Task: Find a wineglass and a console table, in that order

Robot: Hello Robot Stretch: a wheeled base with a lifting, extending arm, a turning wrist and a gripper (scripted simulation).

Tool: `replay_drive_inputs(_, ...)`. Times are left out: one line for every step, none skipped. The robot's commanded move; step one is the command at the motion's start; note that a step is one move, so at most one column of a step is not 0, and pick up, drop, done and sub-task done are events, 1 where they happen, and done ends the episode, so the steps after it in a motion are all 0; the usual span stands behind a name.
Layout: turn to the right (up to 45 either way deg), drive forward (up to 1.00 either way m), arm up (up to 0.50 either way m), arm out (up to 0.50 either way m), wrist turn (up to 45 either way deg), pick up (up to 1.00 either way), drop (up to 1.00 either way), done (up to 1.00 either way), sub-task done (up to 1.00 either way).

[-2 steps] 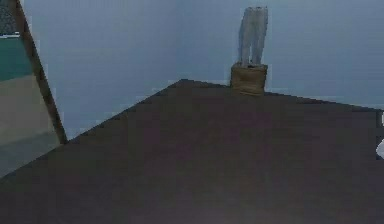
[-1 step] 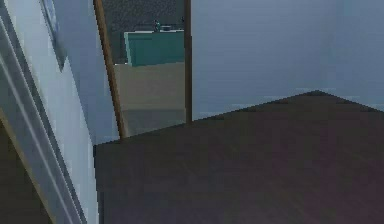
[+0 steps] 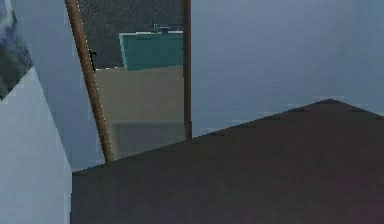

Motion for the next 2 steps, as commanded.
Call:
replay_drive_inputs(-9.0, 0.00, 0.00, 0.00, 0.0, 0.00, 0.00, 0.00, 0.00)
replay_drive_inputs(0.0, 1.00, 0.00, 0.00, 0.0, 0.00, 0.00, 0.00, 0.00)
